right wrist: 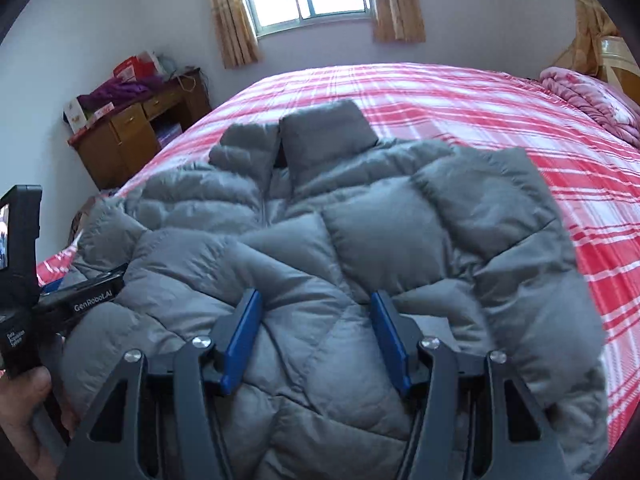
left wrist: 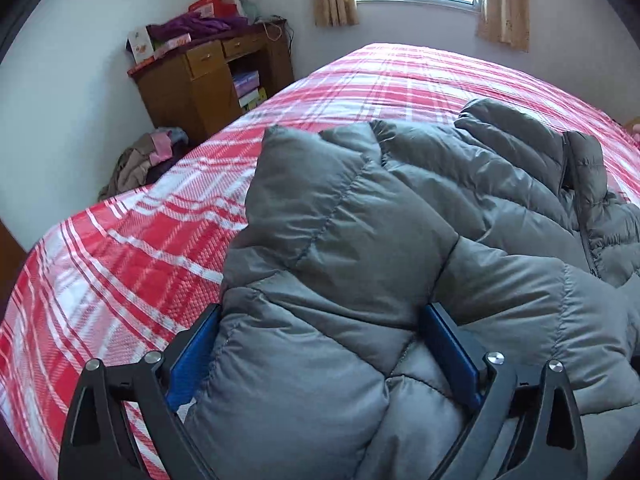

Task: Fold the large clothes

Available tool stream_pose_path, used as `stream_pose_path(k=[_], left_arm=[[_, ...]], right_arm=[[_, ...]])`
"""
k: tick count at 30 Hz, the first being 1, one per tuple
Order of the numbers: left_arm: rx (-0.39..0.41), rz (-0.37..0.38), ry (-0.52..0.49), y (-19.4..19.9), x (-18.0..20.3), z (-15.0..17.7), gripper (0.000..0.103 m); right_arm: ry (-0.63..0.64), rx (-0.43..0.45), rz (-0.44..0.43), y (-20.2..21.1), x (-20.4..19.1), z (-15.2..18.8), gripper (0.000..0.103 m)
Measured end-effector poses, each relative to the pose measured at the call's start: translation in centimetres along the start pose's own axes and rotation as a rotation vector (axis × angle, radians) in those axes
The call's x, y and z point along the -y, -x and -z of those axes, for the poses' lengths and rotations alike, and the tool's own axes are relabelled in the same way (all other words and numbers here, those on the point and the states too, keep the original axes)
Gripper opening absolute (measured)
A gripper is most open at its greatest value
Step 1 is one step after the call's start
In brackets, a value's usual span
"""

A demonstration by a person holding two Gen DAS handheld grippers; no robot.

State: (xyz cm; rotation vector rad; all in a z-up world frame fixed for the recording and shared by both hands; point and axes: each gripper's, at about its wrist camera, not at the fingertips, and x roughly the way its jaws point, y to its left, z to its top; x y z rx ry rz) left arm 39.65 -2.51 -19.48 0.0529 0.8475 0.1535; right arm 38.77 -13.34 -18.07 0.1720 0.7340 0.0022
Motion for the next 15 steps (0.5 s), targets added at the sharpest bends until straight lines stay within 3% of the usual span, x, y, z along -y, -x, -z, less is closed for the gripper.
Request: stream_pose_path(k=[4, 15], left_arm=[[-0.045, 0.032, 0.04, -1.1, -0.6, 0.1, 0.102], [-0.042, -0.005, 0.014, -1.6, 0.1, 0.0, 0.102]], right_arm=[[-0.014, -0.033, -0.006, -0.7, 0.3, 0.4, 0.061], [0.025, -0.063, 0.058, -1.6, -0.5, 0.7, 0.062]])
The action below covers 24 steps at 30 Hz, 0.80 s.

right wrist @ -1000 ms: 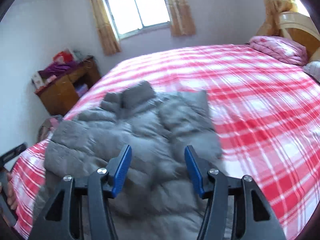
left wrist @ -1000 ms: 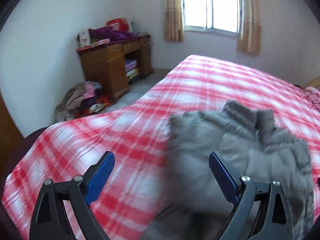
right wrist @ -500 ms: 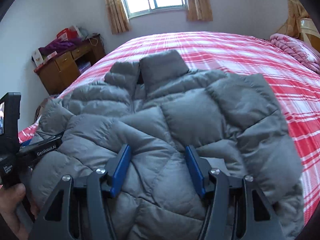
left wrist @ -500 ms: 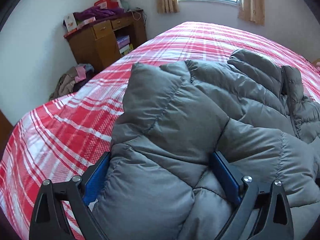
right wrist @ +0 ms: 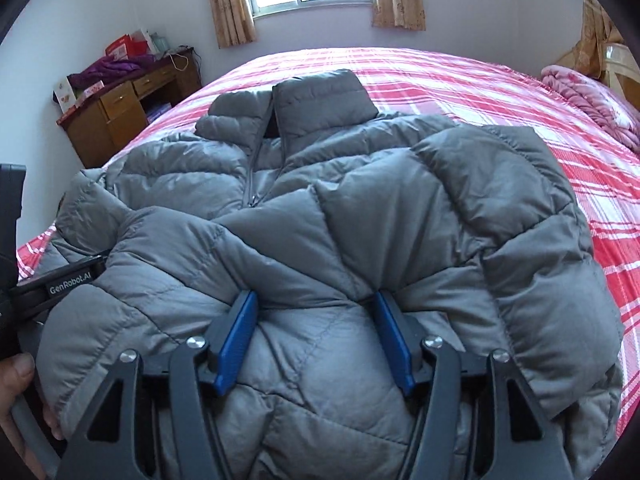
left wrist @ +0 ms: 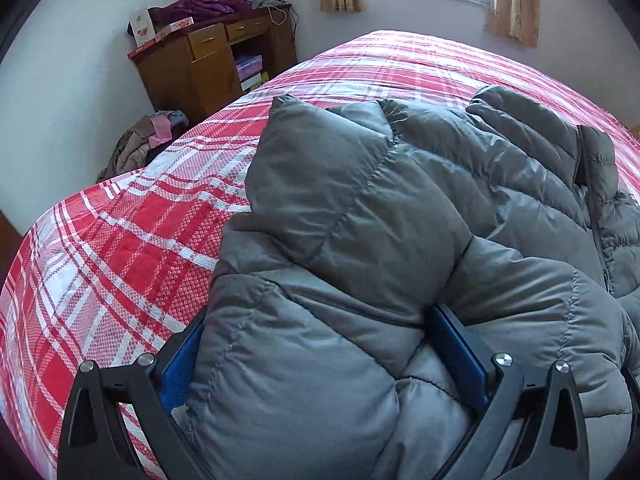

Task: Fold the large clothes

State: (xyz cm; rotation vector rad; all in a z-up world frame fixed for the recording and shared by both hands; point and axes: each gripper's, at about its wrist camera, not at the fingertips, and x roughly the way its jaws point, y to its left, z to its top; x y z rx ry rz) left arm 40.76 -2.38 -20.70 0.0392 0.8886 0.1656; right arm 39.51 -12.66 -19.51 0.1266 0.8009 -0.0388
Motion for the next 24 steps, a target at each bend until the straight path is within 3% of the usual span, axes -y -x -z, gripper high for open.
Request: stream_pose_path(k=[14, 16, 18, 20, 24], left_arm=[[0.002, -0.006, -0.001, 0.3, 0.1, 0.0, 0.102], [-0.022, -0.018, 0.007, 1.3, -0.1, -0.4, 0.102], [0.014, 0.016, 0.03, 4.1, -0.8, -1.2, 0.102], [0.087, 0.057, 0.024, 6.7, -1.0, -2.7, 0.102], [0.142, 0.019, 0.011, 6.8, -0.2, -6.2, 0.102]], right_arm=[[0.018, -0.006, 0.032, -0.2, -0.5, 0.0, 0.064], [0.016, -0.01, 0.026, -0.2, -0.4, -0.1, 0.064], [0.015, -0.032, -0.001, 0.5, 0.0, -0.5, 0.064], [-0.01, 0.016, -0.023, 2.5, 0.9, -1.0, 0.065], [0.062, 0.181, 0.089, 6.4, 3.2, -4.4, 0.07]])
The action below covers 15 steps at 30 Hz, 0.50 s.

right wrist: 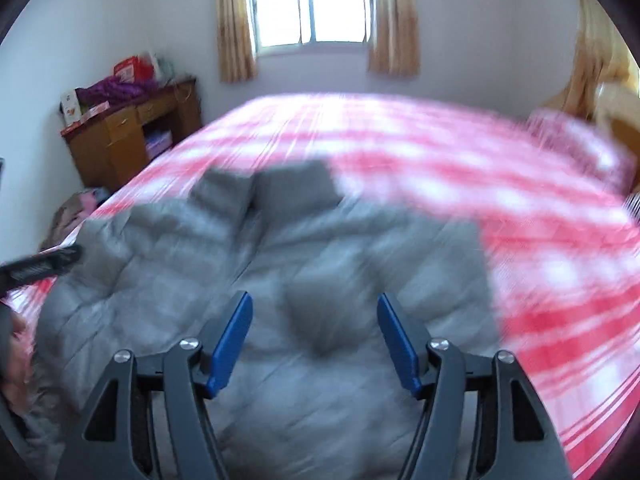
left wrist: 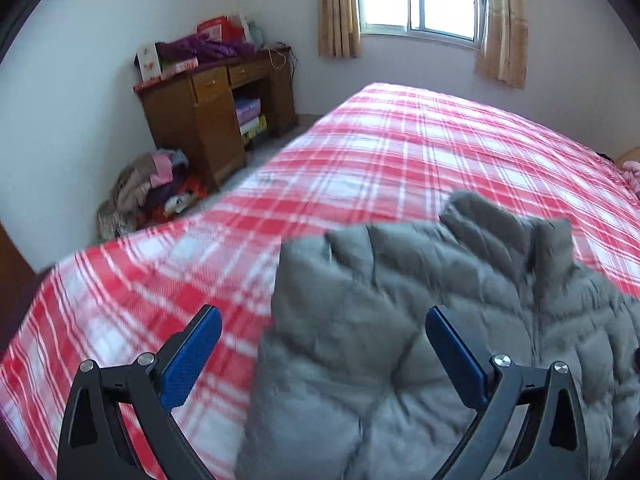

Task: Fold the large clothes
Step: 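Grasp the jacket hem with both grippers and lift it toward the collar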

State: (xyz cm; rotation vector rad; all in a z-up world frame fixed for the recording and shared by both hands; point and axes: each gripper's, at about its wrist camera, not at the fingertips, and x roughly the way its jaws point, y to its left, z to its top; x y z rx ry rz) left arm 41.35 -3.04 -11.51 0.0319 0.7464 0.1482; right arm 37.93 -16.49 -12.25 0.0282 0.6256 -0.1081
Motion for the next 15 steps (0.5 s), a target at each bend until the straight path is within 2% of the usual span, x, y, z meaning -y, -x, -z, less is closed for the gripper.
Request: stream_pose_path(k=[1, 3, 5, 6, 11, 15], left_arm=[[-0.018, -0.016, -0.007, -1.0, 0.3, -0.2, 0.102], [-0.105, -0.029, -0.027, -4.2, 1.3, 0.0, 0.102], [-0.184, -0.046, -0.039, -7.2, 2.1, 1.0, 0.102], [-0.2, -0.054, -0.048, -8.1, 2.4, 1.6, 0.102], [-0.146, -0.101, -0.095, -8.4, 4.2, 3.1, 0.102], [-0.144, -0.095, -0.051, -8.7, 3.7, 3.4, 0.102]], right_arm=[[0.004, 0.008, 0.028, -0.3, 0.9, -0.7, 0.07], [-0.013, -0.007, 0.076, -1.9, 3.0, -1.8, 0.073], [-0.012, -0.064, 0.067, -4.5, 4.9, -2.1, 0.074], [0.007, -0.102, 0.091, -6.2, 5.6, -1.9, 0.074], [0.02, -0.175, 0.106, -9.3, 7.1, 0.7, 0.076], [0.016, -0.191, 0.104, -9.6, 7.5, 1.7, 0.077]])
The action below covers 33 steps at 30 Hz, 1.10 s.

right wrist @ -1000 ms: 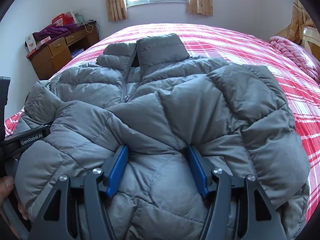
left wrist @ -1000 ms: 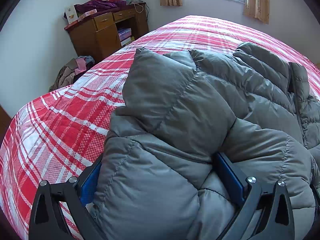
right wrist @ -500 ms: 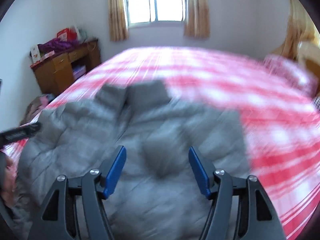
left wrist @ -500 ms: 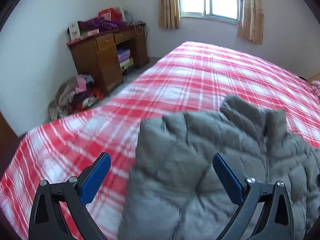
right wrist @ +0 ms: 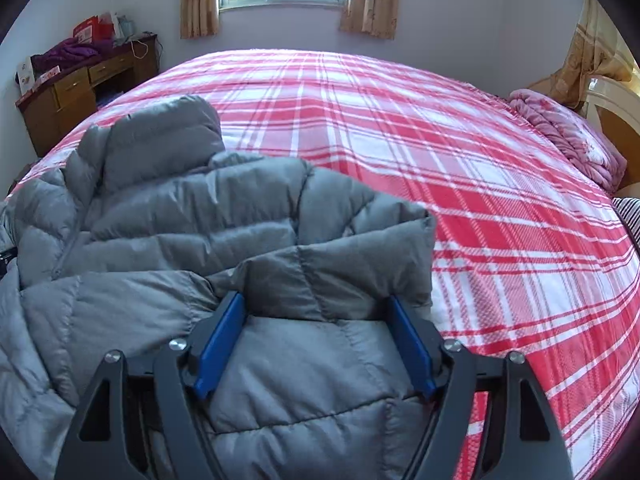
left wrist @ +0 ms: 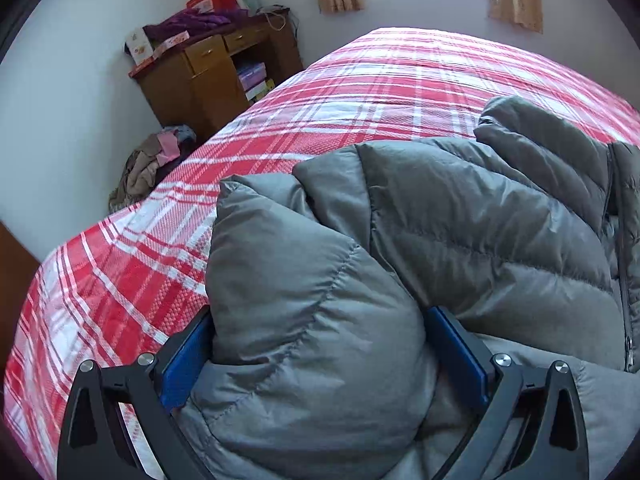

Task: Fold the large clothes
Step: 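Grasp the jacket hem with both grippers and lift it toward the collar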

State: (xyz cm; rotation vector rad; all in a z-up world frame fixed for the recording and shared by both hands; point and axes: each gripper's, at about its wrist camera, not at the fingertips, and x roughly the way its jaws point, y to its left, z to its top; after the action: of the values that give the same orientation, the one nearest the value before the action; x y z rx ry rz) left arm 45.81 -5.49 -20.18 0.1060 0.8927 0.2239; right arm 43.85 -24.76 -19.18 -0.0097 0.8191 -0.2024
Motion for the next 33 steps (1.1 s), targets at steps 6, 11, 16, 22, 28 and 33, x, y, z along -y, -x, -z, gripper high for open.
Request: stream_pose_path(k=[6, 11, 16, 22, 28, 33], left_arm=[[0.007, -0.013, 0.005, -0.2, 0.5, 0.1, 0.102], [0.019, -0.051, -0.024, 0.0, 1.2, 0.1, 0.102], [-0.014, -0.055, -0.15, 2.9, 1.4, -1.4, 0.102], [0.044, 0.148, -0.122, 7.2, 1.3, -7.3, 0.102], [-0.032, 0.285, -0.028, 3.3, 5.4, -13.8, 0.102], [-0.104, 0.317, -0.02, -0.7, 9.2, -17.3, 0.102]], right_arm=[[-0.029, -0.021, -0.024, -0.3, 0.4, 0.3, 0.081], [-0.025, -0.016, -0.016, -0.3, 0.2, 0.4, 0.081], [-0.012, -0.037, -0.014, -0.2, 0.1, 0.2, 0.083], [-0.02, -0.042, -0.09, 2.5, 0.7, -2.6, 0.094], [-0.091, -0.034, -0.177, 1.5, 0.2, -9.2, 0.097], [-0.176, -0.062, -0.24, -1.7, 0.1, -13.9, 0.097]])
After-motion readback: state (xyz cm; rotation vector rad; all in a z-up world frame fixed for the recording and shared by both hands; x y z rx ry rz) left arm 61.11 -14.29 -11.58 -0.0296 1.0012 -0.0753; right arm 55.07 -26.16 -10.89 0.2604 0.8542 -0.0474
